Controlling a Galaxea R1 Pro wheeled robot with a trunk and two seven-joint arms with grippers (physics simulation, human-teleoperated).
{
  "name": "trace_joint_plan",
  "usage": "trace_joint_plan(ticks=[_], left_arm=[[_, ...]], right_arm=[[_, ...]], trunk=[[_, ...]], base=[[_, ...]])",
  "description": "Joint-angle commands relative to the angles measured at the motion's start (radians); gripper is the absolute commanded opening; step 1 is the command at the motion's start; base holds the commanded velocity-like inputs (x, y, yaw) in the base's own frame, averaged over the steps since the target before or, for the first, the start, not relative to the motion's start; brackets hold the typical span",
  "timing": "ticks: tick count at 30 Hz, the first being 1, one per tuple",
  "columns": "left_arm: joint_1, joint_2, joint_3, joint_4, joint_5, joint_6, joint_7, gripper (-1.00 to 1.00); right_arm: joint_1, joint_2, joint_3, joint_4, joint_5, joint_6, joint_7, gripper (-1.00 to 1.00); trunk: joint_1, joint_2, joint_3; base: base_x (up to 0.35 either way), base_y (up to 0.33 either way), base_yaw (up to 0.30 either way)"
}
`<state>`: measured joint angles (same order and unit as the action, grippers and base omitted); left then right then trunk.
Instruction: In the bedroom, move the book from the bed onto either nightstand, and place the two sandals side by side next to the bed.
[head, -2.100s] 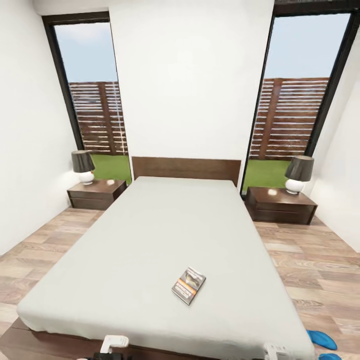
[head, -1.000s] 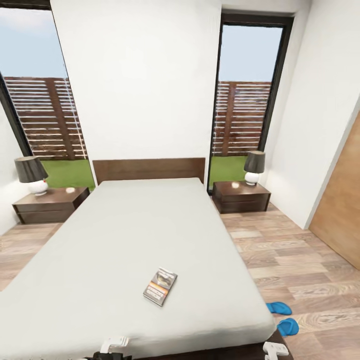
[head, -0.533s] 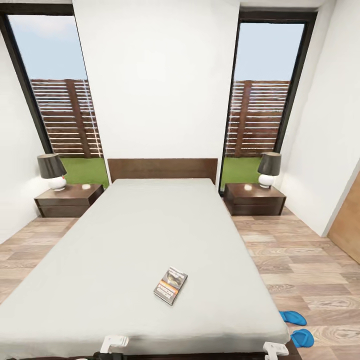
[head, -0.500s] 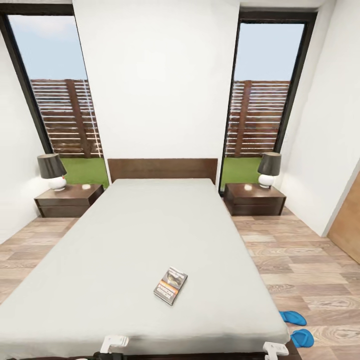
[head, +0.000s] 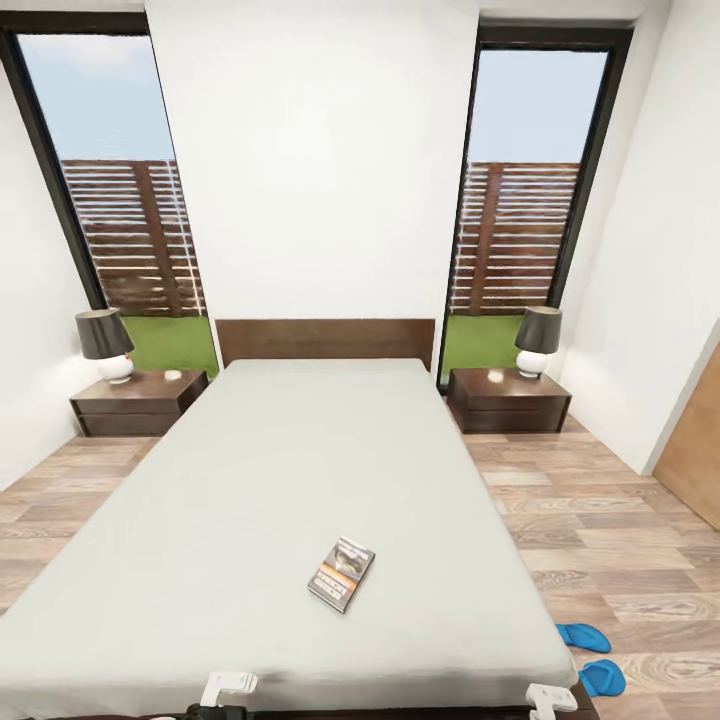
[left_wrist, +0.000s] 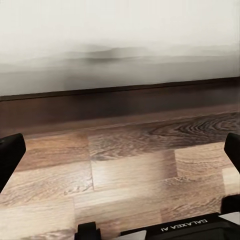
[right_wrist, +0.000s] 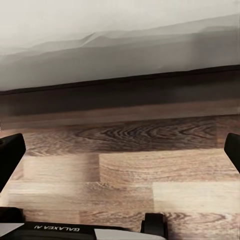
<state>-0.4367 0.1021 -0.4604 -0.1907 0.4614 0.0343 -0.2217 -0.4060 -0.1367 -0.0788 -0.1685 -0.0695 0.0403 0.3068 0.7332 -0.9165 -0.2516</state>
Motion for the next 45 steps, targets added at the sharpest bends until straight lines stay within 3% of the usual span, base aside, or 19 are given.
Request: trace_joint_plan(ticks=[1,12,25,45], left_arm=[[-0.001,0.001,-0.004,-0.001,0.008,0.003,-0.002,1.00],[-0.001,0.001,-0.004,-0.001,0.008,0.003,-0.002,1.00],[-0.001,0.001,-0.004,-0.001,0.008,0.004,-0.004,1.00],[-0.001,0.001,-0.004,-0.001,0.008,0.001,-0.004,1.00]], right_arm=[[-0.001,0.000,-0.008,0.000,-0.007,0.004,0.006,1.00],[-0.001,0.000,-0.007,0.000,-0.007,0.005,0.010,1.00],[-0.001,0.000,-0.008,0.000,-0.007,0.005,0.006,1.00],[-0.001,-0.001,-0.008,0.000,-0.007,0.005,0.011,1.00]], trunk=[[-0.004,0.006,0.002],[-0.046,0.083,0.036],[-0.096,0.174,0.077],[-0.096,0.174,0.077]], base=[[0.000,0.000,0.000],[0.000,0.000,0.001],[0.000,0.000,0.168],[0.000,0.000,0.002]])
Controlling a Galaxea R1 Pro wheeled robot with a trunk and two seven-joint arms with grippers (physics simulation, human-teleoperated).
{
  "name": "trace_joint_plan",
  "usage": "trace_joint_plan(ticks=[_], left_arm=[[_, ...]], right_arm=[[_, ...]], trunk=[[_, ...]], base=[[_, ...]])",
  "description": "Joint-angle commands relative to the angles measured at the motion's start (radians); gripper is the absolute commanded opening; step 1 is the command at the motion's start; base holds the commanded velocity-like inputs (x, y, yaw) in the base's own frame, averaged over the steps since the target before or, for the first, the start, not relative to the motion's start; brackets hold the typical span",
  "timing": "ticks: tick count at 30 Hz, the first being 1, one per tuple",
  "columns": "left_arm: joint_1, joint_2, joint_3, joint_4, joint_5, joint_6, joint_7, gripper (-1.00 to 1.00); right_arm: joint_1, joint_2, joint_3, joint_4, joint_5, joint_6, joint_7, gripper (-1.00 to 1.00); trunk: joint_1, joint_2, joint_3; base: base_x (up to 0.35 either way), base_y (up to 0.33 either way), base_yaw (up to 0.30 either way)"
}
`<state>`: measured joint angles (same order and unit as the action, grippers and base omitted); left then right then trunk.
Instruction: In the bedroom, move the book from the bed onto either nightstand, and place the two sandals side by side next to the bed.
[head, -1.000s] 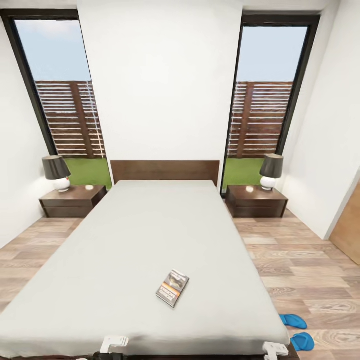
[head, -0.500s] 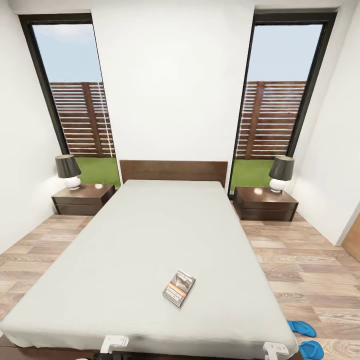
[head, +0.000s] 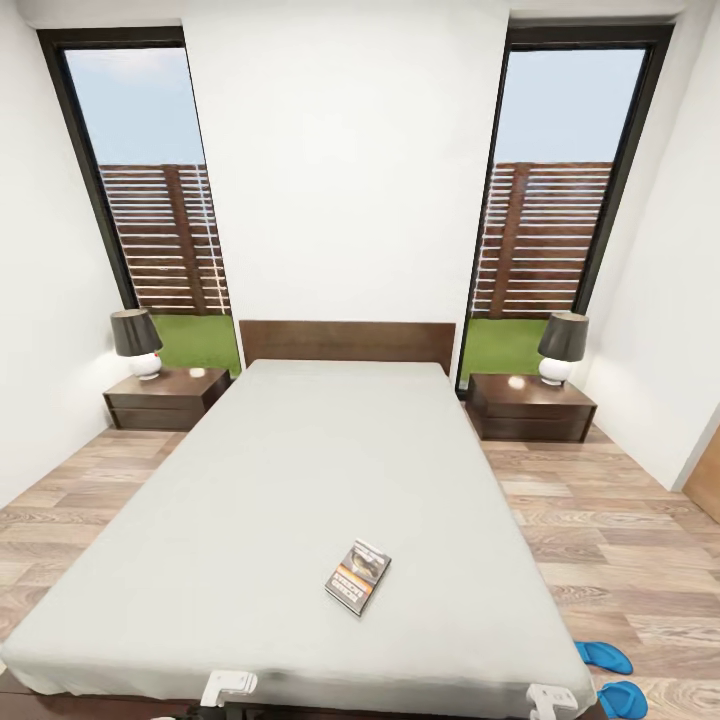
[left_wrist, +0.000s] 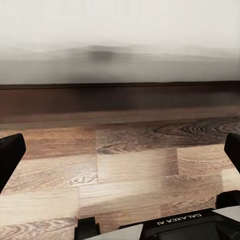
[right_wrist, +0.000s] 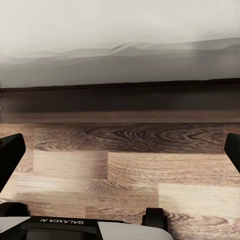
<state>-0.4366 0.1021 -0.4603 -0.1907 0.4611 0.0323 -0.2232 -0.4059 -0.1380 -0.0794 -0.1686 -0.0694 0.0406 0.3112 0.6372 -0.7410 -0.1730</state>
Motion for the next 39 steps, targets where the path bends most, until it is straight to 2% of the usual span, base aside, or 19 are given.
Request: trace_joint_plan(ticks=[1,15,20,25,31,36,39], left_arm=[[-0.001,0.001,-0.005,-0.001,0.008,0.003,-0.002,1.00],[-0.001,0.000,-0.002,-0.012,0.008,0.009,-0.008,1.00],[-0.001,-0.025,0.000,-0.064,0.008,0.050,-0.047,1.00],[-0.001,-0.038,0.002,-0.187,0.007,0.172,-0.116,1.00],[-0.005,-0.036,0.006,-0.472,0.007,0.373,-0.144,1.00],[-0.013,-0.034,0.022,-0.572,0.007,0.439,-0.147,1.00],[-0.016,-0.034,0.075,-0.624,0.007,0.455,-0.147,1.00]], right_arm=[[-0.001,0.000,-0.008,0.000,-0.007,0.004,0.006,1.00],[-0.001,0.000,-0.008,0.000,-0.007,0.004,0.002,1.00],[-0.001,0.000,-0.008,0.000,-0.006,0.004,0.002,1.00],[-0.001,0.000,-0.008,0.000,-0.006,0.004,0.002,1.00],[-0.001,0.000,-0.008,0.000,-0.006,0.004,0.002,1.00],[-0.001,0.000,-0.008,0.000,-0.006,0.004,0.002,1.00],[-0.001,0.000,-0.008,-0.001,-0.006,0.004,0.002,1.00]], trunk=[[0.000,-0.001,-0.002],[0.000,-0.001,-0.002],[0.000,-0.001,-0.002],[0.000,-0.001,-0.002],[0.000,-0.001,-0.002],[0.000,-0.001,-0.002],[0.000,-0.001,-0.002]], base=[[0.000,0.000,0.000],[0.000,0.000,0.000],[0.000,0.000,0.000],[0.000,0.000,0.000],[0.000,0.000,0.000],[0.000,0.000,0.000],[0.000,0.000,0.000]])
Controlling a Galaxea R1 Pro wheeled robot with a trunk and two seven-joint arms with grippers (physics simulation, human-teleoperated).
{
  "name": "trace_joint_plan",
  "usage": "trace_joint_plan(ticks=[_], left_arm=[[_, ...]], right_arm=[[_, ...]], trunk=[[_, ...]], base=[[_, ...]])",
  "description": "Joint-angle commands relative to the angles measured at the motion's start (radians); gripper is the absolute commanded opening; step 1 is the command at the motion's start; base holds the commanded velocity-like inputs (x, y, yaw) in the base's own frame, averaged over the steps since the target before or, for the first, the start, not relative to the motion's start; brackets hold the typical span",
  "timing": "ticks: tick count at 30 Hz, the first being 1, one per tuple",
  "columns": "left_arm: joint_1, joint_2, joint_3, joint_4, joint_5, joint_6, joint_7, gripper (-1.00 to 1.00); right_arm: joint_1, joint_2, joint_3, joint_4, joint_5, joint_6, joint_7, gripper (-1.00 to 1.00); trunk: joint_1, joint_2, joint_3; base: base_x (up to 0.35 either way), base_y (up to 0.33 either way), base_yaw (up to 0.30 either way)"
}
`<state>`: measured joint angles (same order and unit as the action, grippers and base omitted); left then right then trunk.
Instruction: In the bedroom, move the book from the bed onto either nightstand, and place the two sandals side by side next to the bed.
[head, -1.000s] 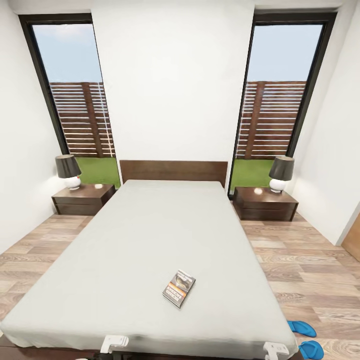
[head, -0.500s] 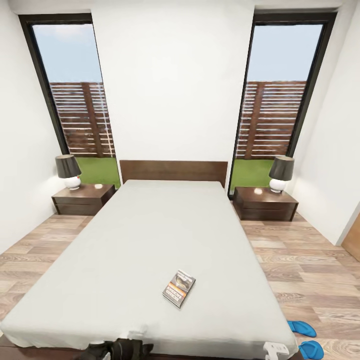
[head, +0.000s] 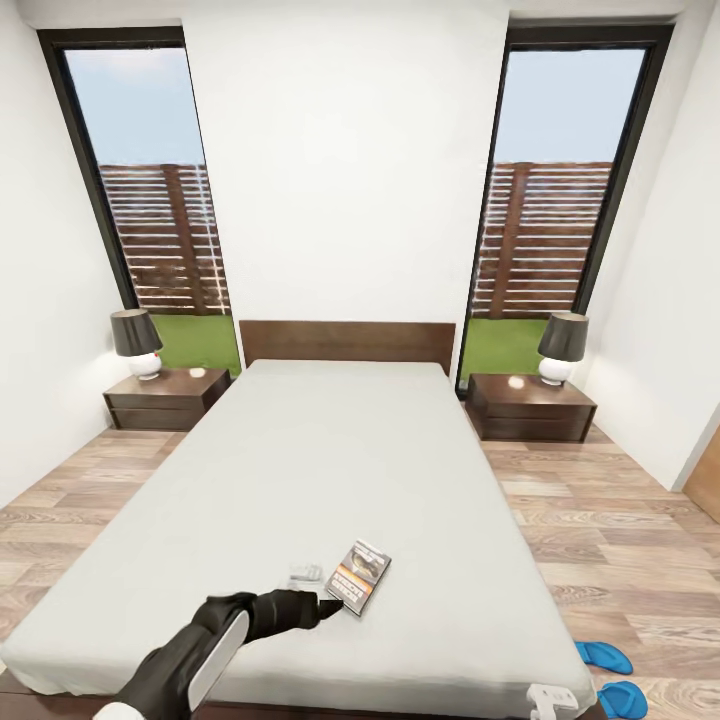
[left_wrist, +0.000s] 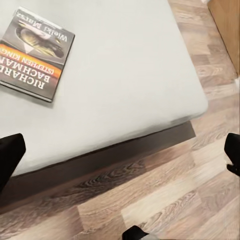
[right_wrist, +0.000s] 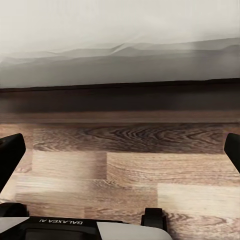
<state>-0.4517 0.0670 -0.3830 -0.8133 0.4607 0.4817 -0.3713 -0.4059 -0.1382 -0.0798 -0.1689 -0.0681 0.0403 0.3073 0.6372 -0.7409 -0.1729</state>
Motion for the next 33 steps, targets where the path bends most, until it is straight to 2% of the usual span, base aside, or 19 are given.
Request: trace_joint_plan(ticks=[1,4,6,12,15,22,25,26,27,28,31,33], left_arm=[[-0.001,0.001,0.011,-0.011,0.007,0.007,0.002,1.00],[-0.002,0.001,0.065,-0.059,0.007,0.012,0.002,1.00],[-0.002,0.000,0.083,-0.088,0.006,0.012,0.004,1.00],[-0.004,-0.005,0.100,-0.130,0.006,0.010,0.027,1.00],[-0.027,-0.014,0.103,-0.156,0.007,0.010,0.074,1.00],[-0.122,-0.066,0.104,-0.191,0.009,0.013,0.189,1.00],[-0.192,-0.091,0.104,-0.189,0.011,0.023,0.247,1.00],[-0.238,-0.102,0.107,-0.179,0.013,0.052,0.291,1.00],[-0.252,-0.106,0.111,-0.174,0.015,0.065,0.307,1.00],[-0.285,-0.118,0.130,-0.154,0.028,0.094,0.348,1.00],[-0.309,-0.135,0.164,-0.115,0.058,0.111,0.404,1.00],[-0.319,-0.143,0.187,-0.071,0.077,0.113,0.479,1.00]], right_arm=[[-0.001,0.000,-0.008,0.000,-0.007,0.004,0.006,1.00],[-0.001,0.000,-0.008,0.000,-0.008,0.004,0.007,1.00],[-0.001,0.000,-0.008,0.000,-0.008,0.005,0.007,1.00],[-0.001,0.000,-0.008,0.000,-0.008,0.004,0.007,1.00],[-0.001,0.000,-0.008,0.000,-0.008,0.004,0.007,1.00],[-0.001,0.000,-0.008,0.000,-0.008,0.004,0.006,1.00],[-0.001,0.000,-0.008,0.000,-0.007,0.004,0.006,1.00],[-0.001,0.000,-0.008,0.000,-0.007,0.004,0.006,1.00],[-0.001,0.000,-0.008,0.000,-0.007,0.004,0.006,1.00],[-0.001,0.000,-0.008,0.000,-0.007,0.004,0.006,1.00],[-0.001,0.000,-0.008,0.000,-0.007,0.004,0.006,1.00],[-0.001,0.000,-0.008,0.000,-0.007,0.004,0.006,1.00]], trunk=[[0.000,-0.001,-0.002],[0.000,-0.001,-0.002],[0.000,-0.001,-0.002],[0.000,-0.001,-0.002],[0.000,-0.001,-0.002],[0.000,-0.001,-0.002],[0.000,-0.001,-0.002],[0.000,-0.001,-0.002],[0.000,-0.001,-0.002],[0.000,-0.001,-0.002],[0.000,-0.001,-0.002],[0.000,-0.001,-0.002]], base=[[0.000,0.000,0.000],[0.000,0.000,0.000],[0.000,0.000,0.000],[0.000,0.000,0.000],[0.000,0.000,0.000],[0.000,0.000,0.000],[0.000,0.000,0.000],[0.000,0.000,0.000],[0.000,0.000,0.000],[0.000,0.000,0.000],[0.000,0.000,0.000],[0.000,0.000,0.000]])
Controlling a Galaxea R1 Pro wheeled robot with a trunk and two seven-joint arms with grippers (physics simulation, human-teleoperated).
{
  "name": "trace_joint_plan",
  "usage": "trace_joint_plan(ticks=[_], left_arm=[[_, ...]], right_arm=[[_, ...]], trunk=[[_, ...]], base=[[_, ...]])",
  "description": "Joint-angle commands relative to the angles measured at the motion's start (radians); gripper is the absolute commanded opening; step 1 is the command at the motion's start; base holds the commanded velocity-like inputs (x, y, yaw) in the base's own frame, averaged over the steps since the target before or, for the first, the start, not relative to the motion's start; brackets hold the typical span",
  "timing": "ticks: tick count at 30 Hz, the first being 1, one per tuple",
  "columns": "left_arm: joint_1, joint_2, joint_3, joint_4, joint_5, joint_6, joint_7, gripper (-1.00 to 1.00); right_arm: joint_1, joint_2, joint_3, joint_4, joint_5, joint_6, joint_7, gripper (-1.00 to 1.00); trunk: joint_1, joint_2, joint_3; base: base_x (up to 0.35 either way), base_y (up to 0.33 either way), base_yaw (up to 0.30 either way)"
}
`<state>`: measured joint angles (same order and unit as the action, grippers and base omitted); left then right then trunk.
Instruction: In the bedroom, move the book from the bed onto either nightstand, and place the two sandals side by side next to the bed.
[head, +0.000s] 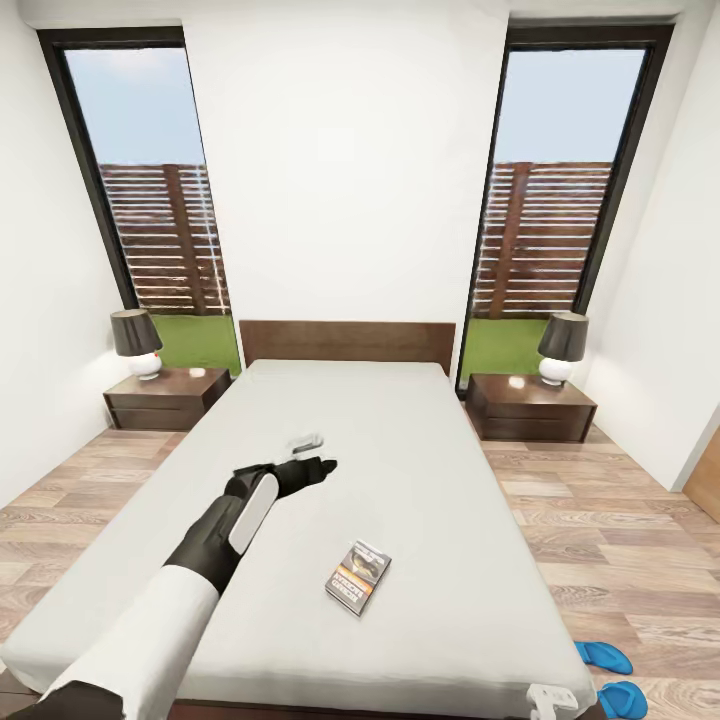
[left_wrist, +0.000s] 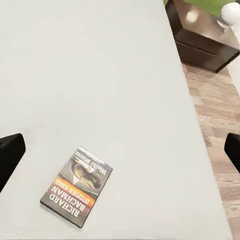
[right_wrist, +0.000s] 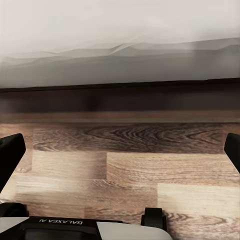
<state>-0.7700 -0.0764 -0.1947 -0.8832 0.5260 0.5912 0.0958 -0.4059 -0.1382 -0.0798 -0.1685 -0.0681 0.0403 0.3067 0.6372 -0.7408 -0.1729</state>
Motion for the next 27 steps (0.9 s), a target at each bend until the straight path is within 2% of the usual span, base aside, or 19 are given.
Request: trace_joint_plan(ticks=[1,3,5,7,11,13,17,19,27], left_arm=[[-0.003,-0.002,0.004,0.025,0.018,-0.004,0.054,1.00],[-0.006,-0.005,0.009,0.069,0.024,-0.031,0.103,1.00],[-0.007,-0.008,0.011,0.132,0.027,-0.091,0.136,1.00],[-0.007,-0.009,0.011,0.166,0.028,-0.133,0.146,1.00],[-0.008,-0.009,0.007,0.192,0.028,-0.173,0.148,1.00],[-0.008,-0.009,0.005,0.196,0.029,-0.178,0.126,1.00],[-0.008,-0.008,0.003,0.204,0.027,-0.181,0.017,1.00],[-0.008,-0.008,0.003,0.205,0.025,-0.181,-0.007,1.00],[-0.008,-0.008,0.003,0.206,0.023,-0.181,-0.032,1.00]], right_arm=[[-0.001,0.000,-0.008,0.000,-0.007,0.004,0.006,1.00],[-0.001,0.000,-0.008,0.000,-0.007,0.004,0.006,1.00],[-0.001,0.000,-0.008,0.000,-0.007,0.004,0.006,1.00],[-0.001,0.000,-0.008,-0.001,-0.007,0.004,0.006,1.00],[-0.001,0.000,-0.008,0.000,-0.007,0.004,0.006,1.00],[-0.001,0.000,-0.008,0.000,-0.007,0.004,0.007,1.00],[-0.001,0.000,-0.008,0.000,-0.007,0.004,0.009,1.00],[-0.001,0.000,-0.008,-0.001,-0.007,0.004,0.009,1.00],[-0.001,0.000,-0.008,0.000,-0.007,0.004,0.011,1.00]], trunk=[[0.000,-0.001,-0.002],[0.000,-0.001,-0.002],[0.000,-0.001,-0.002],[0.000,-0.001,-0.002],[0.000,-0.001,-0.002],[0.000,-0.001,-0.002],[0.000,-0.001,-0.002],[0.000,-0.001,-0.002],[0.000,-0.001,-0.002]], base=[[0.000,0.000,0.000],[0.000,0.000,0.000],[0.000,0.000,0.000],[0.000,0.000,0.000],[0.000,0.000,0.000],[0.000,0.000,0.000],[0.000,0.000,0.000],[0.000,0.000,0.000],[0.044,0.000,0.000]])
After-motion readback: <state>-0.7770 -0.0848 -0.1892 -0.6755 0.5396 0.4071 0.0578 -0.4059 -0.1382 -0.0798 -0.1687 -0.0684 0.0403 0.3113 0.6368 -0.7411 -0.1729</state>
